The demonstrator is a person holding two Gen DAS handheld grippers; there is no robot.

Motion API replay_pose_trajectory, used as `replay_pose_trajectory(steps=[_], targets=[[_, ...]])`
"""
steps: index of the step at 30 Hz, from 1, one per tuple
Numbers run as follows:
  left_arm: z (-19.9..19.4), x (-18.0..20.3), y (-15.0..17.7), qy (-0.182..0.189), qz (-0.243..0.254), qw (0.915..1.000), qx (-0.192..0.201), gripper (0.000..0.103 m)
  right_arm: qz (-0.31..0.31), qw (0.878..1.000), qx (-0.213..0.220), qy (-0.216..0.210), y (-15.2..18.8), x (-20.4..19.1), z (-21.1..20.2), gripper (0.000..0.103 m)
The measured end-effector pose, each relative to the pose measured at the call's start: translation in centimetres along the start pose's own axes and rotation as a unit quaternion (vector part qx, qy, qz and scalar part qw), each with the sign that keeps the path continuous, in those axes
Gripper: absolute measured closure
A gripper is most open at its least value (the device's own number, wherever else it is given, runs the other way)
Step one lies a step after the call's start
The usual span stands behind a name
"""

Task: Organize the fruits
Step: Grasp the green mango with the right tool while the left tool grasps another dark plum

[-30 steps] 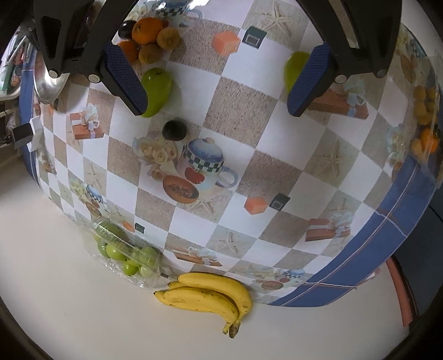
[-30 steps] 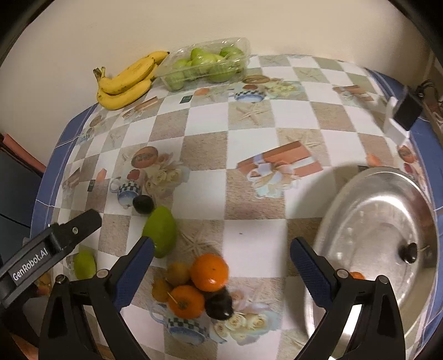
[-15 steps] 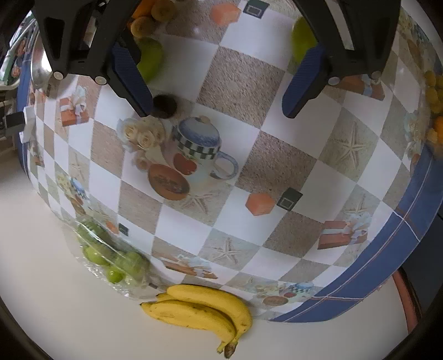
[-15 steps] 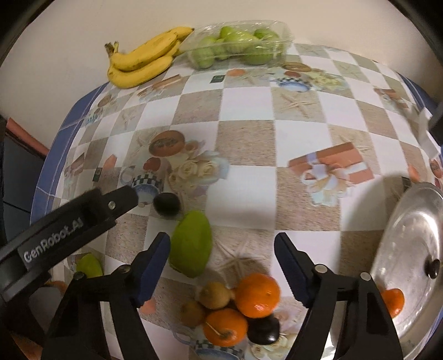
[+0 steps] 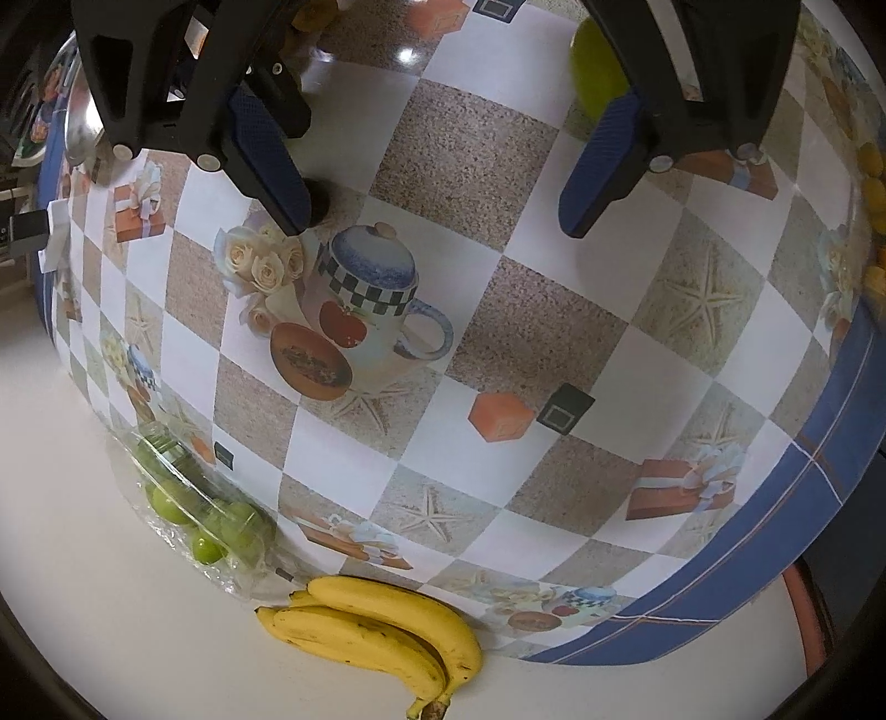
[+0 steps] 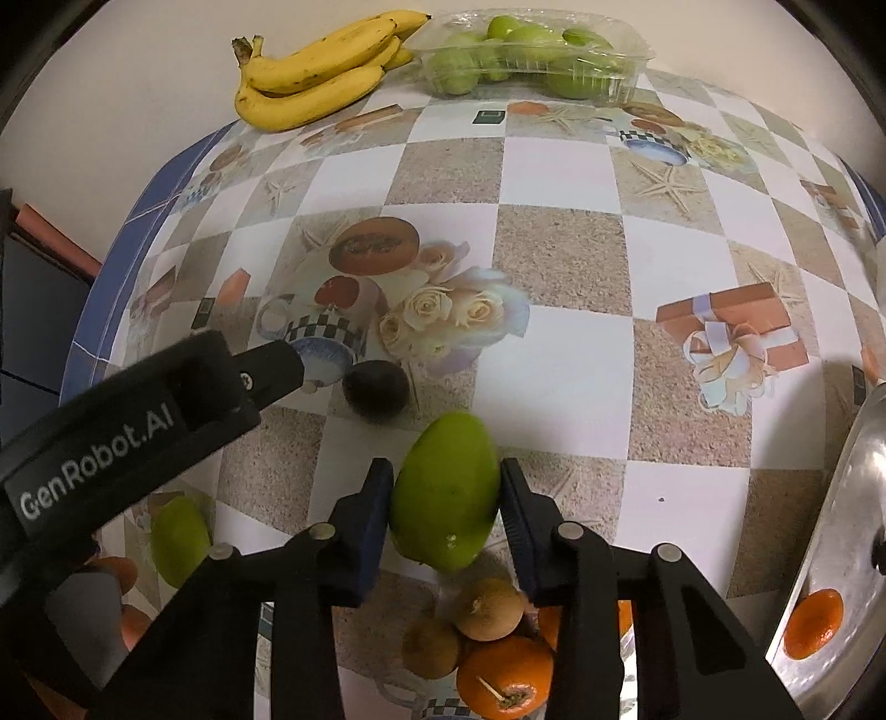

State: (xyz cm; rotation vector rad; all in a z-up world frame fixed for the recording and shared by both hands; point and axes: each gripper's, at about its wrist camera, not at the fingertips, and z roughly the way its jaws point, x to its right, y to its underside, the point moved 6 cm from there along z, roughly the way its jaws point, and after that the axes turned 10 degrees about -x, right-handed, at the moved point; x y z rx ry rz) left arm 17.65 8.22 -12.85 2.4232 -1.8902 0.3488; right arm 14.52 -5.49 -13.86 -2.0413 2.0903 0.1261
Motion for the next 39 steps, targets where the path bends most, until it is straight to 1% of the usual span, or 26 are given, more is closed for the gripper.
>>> replay_pose_trajectory(steps=[4,8,11,14,20,26,29,31,33,35,37,39], targets=[[0.1,0.5,0.1,0.002,0.005,1.0,-0.002,0.011,0.004,1.0,0.002,-0.001,0.2,0.5,-0.6,0.063],[0.3,1.4,0.3,0.01,0.017,0.9998,-0.003,0.013,0.013,1.0,0.018,-0.001,0.0,1.8,-2.1,0.063],[0.5,2.7,0.5,0.021,0.033,0.9992,-0.006,0.017,0.027,0.999,0.026,0.007,-0.1,3.3,-2.9,0.063],[0.9,3.9,0.7,0.028,0.046,0.9985,-0.011,0.019,0.041,0.999,0.028,0.013,-0.1,4.9,-3.3,0.063],[2.0,5.9,0.9,0.023,0.07,0.9971,-0.02,0.025,0.055,0.998,0.028,0.016,0.1,6.9,-3.8,0.063],[2.6,6.8,0.7,0.012,0.083,0.9963,-0.017,0.038,0.053,0.998,0.026,0.018,0.2,7.5,-3.8,0.063],[2.7,7.0,0.4,0.008,0.083,0.9965,-0.014,0.047,0.055,0.998,0.025,0.018,0.0,7.7,-3.7,0.063],[2.8,7.1,0.3,0.003,0.085,0.9963,-0.012,0.055,0.055,0.998,0.025,0.018,0.0,7.8,-3.7,0.063],[2.8,7.2,0.3,0.002,0.084,0.9964,-0.012,0.061,0.056,0.998,0.026,0.018,0.0,8.0,-3.8,0.063],[2.8,7.1,0.3,-0.002,0.083,0.9965,-0.01,0.065,0.059,0.998,0.026,0.018,0.0,8.3,-3.9,0.063],[2.7,7.0,0.4,-0.005,0.083,0.9965,-0.009,0.074,0.061,0.998,0.025,0.016,0.0,8.4,-4.0,0.063],[2.9,7.2,0.2,-0.004,0.081,0.9967,-0.009,0.075,0.062,0.998,0.026,0.014,0.0,8.5,-4.1,0.063]])
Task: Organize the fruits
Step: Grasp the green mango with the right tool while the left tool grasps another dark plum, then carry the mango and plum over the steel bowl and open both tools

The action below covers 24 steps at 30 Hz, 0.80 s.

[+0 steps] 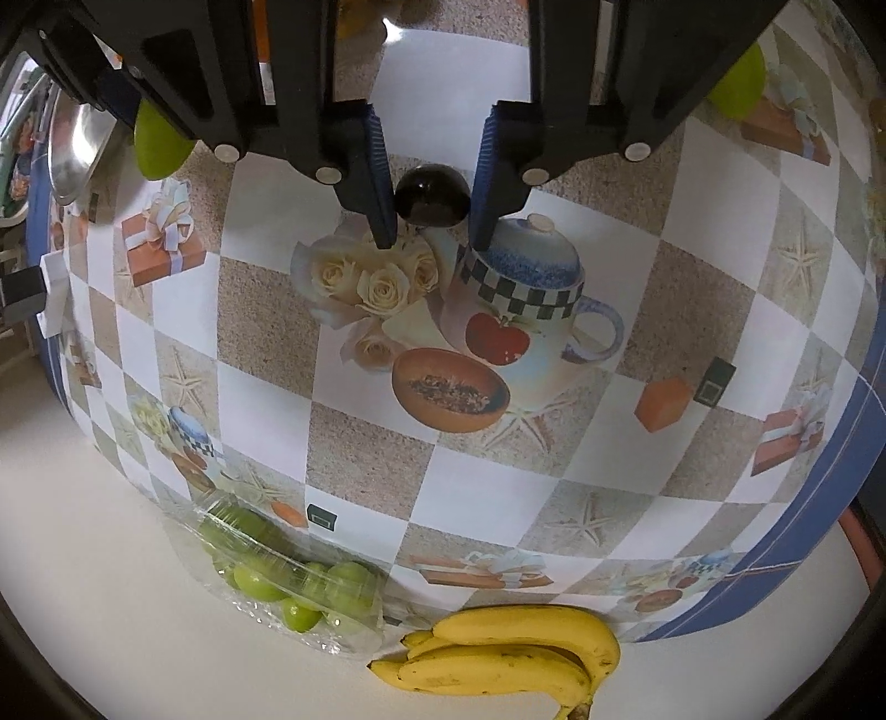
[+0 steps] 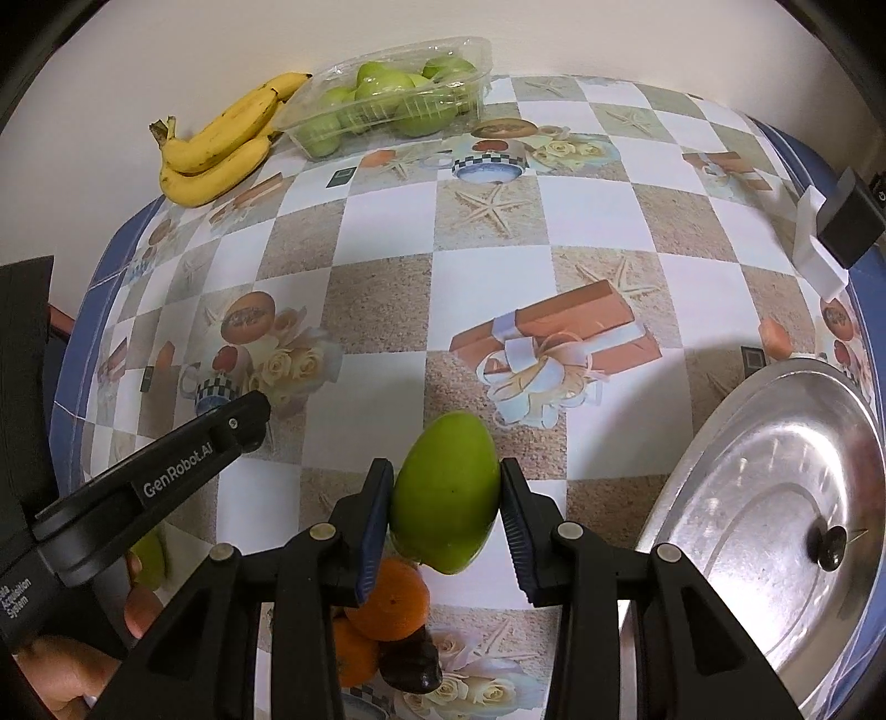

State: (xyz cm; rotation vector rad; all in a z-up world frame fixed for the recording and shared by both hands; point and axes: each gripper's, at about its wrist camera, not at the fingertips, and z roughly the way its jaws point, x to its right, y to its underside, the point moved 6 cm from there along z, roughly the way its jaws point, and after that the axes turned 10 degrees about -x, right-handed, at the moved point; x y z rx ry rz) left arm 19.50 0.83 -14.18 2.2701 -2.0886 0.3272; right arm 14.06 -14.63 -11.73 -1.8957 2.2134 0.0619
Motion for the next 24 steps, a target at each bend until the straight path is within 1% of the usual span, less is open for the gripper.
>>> replay_pose_trajectory(steps=[7,17,24], targets=[[-0.4,0.0,0.4,0.002,-0.005,1.0,0.0,0.075,0.003,1.0,0.004,-0.005,0.2,0.2,-0.8,0.063],[-3.0,0.5,1.1,-0.003,-0.001,0.9998,0.019,0.075,0.011,1.0,0.008,-0.004,0.8,1.3,-2.2,0.063],[-4.7,1.4,1.9,-0.004,0.007,0.9995,0.03,0.075,0.015,1.0,0.018,0.002,1.4,2.3,-3.8,0.063]])
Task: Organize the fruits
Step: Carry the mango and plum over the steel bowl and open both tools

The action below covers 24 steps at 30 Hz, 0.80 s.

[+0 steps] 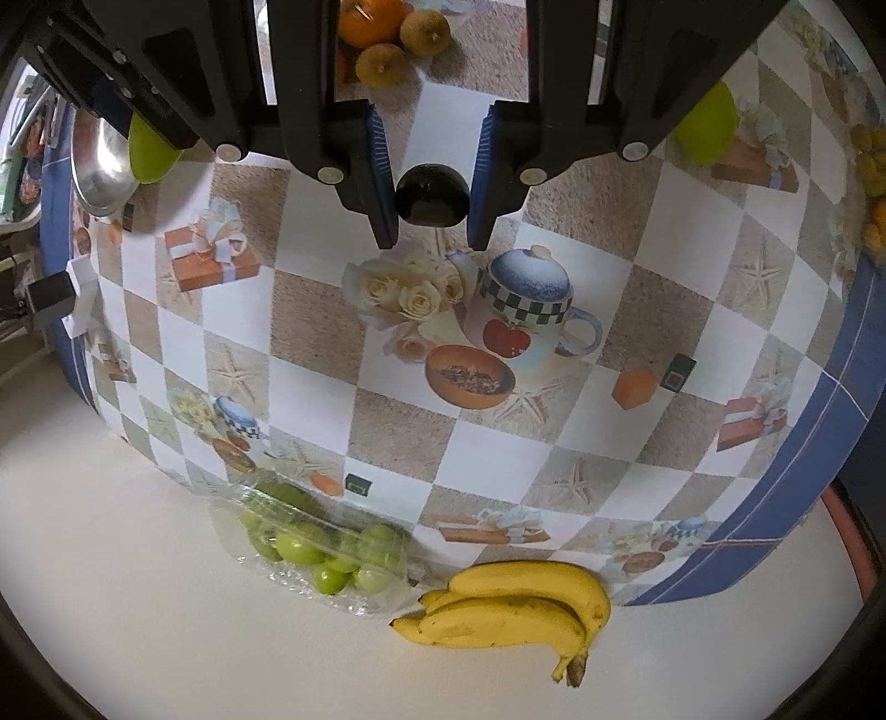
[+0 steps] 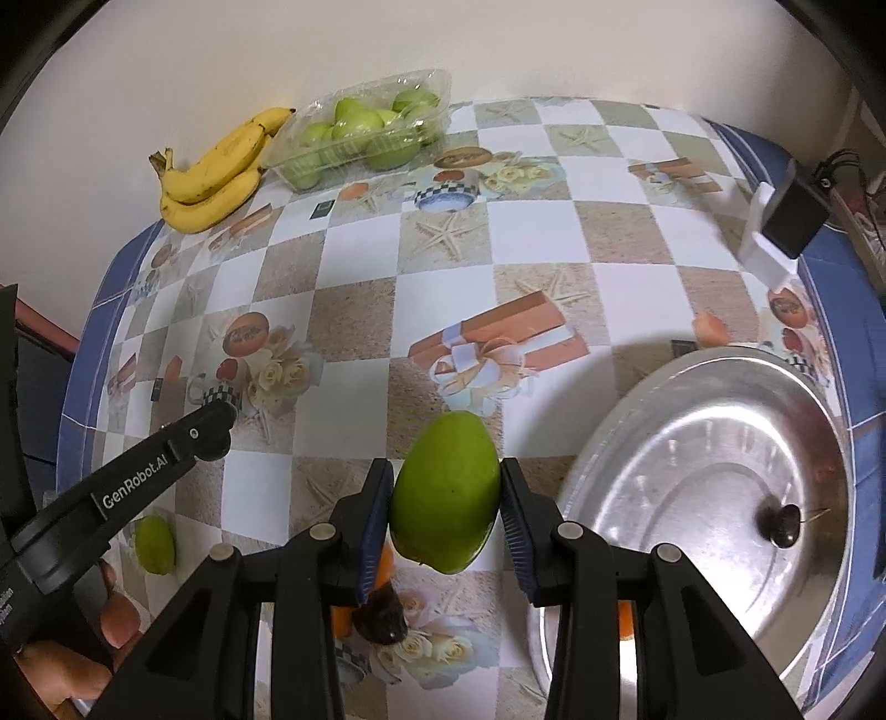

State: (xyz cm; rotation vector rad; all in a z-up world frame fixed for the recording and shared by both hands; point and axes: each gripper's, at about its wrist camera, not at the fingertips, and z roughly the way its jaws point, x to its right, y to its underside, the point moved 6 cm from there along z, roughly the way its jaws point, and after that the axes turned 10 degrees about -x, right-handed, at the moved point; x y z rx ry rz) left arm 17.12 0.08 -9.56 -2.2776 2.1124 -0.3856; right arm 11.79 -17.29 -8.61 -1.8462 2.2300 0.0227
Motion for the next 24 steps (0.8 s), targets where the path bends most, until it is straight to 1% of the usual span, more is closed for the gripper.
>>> replay_pose_trajectory(steps=[8,13,18,24], targets=[[-1.9,1.8,1.0,0.004,0.015,0.9998,0.014,0.075,0.006,1.0,0.008,0.005,0.7,1.4,-1.7,0.063],[-2.9,3.6,1.8,0.005,0.036,0.9991,0.022,0.075,0.015,1.0,0.008,0.01,1.1,2.9,-2.3,0.063],[-3.2,6.6,2.9,0.006,0.071,0.9972,0.022,0.075,0.034,0.999,0.011,0.01,1.5,5.3,-3.0,0.063],[-2.9,11.6,5.0,0.014,0.13,0.9913,0.013,0.075,0.076,0.997,0.013,0.021,1.9,10.0,-3.7,0.063]])
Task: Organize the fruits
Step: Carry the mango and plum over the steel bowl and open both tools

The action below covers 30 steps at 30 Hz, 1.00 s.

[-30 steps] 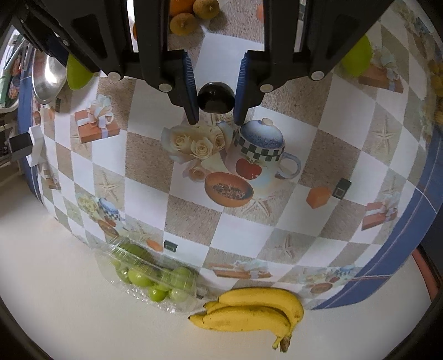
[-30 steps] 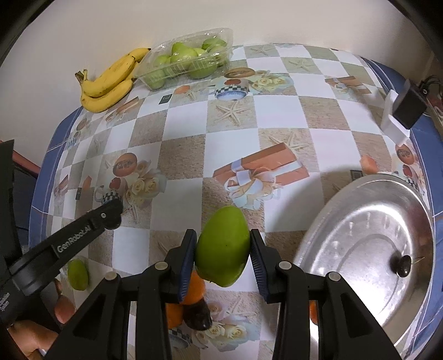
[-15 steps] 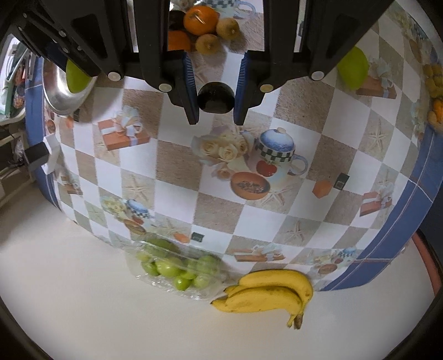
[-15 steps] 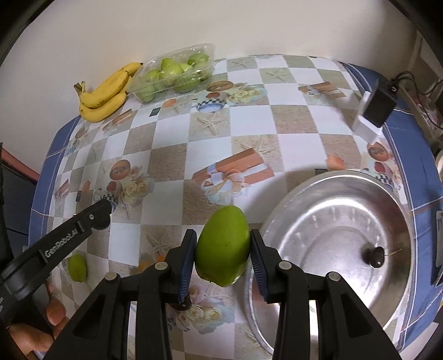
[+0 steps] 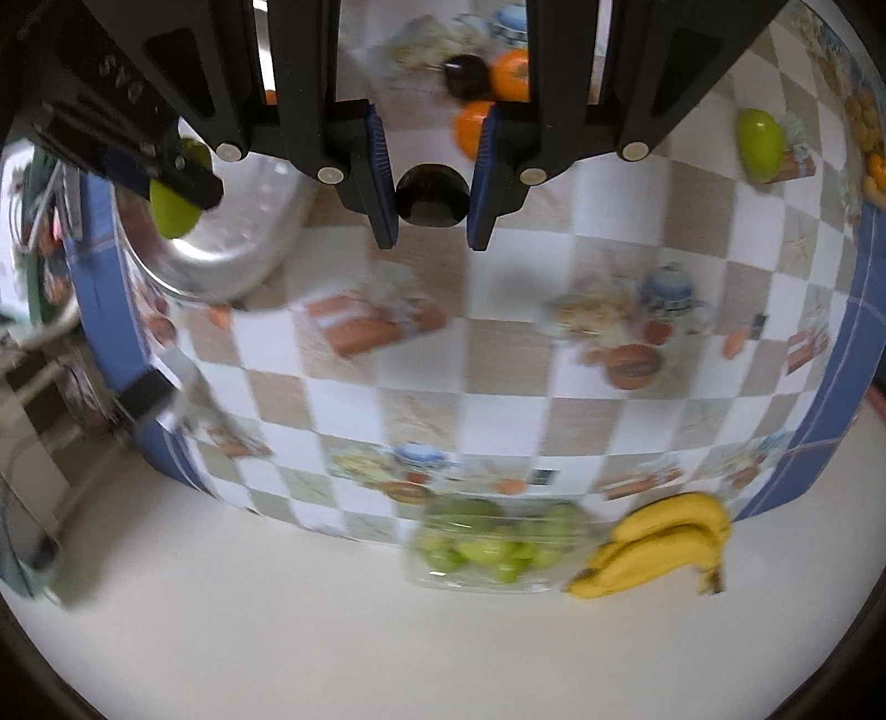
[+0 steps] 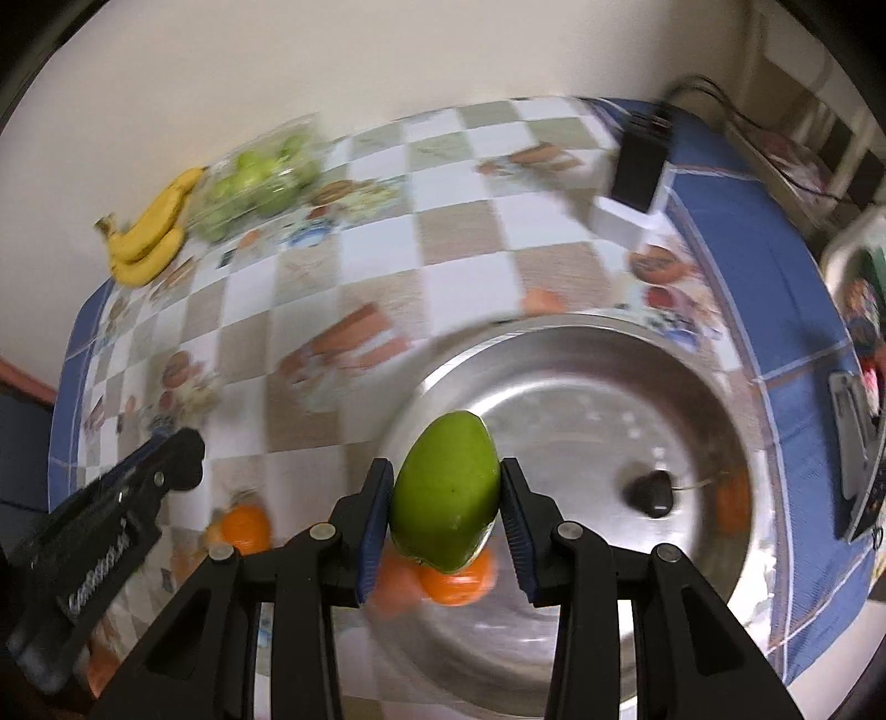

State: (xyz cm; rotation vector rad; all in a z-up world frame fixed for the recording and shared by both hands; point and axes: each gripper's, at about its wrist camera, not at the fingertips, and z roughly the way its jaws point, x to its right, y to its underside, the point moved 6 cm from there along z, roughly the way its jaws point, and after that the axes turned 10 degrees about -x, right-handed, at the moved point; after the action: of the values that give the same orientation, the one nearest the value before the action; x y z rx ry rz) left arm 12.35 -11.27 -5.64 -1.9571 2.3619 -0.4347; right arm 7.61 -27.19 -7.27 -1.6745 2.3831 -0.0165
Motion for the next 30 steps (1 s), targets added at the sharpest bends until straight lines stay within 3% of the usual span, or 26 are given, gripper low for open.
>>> replay_pose_trajectory(steps=[11,17,30], targets=[[3.4,9.8,2.1,0.017,0.114,0.9928,-0.03,0.075,0.078,0.997,0.008,0.012,-0.6,8.6,-0.3,0.063],[5.9,10.8,2.4,0.019,0.122,0.991,-0.053,0.075,0.075,0.997,-0.002,0.016,-1.0,9.0,1.6,0.063],[7.9,11.0,2.4,0.011,0.124,0.9903,-0.061,0.075,0.064,0.997,-0.022,0.021,-0.9,8.4,4.4,0.063]])
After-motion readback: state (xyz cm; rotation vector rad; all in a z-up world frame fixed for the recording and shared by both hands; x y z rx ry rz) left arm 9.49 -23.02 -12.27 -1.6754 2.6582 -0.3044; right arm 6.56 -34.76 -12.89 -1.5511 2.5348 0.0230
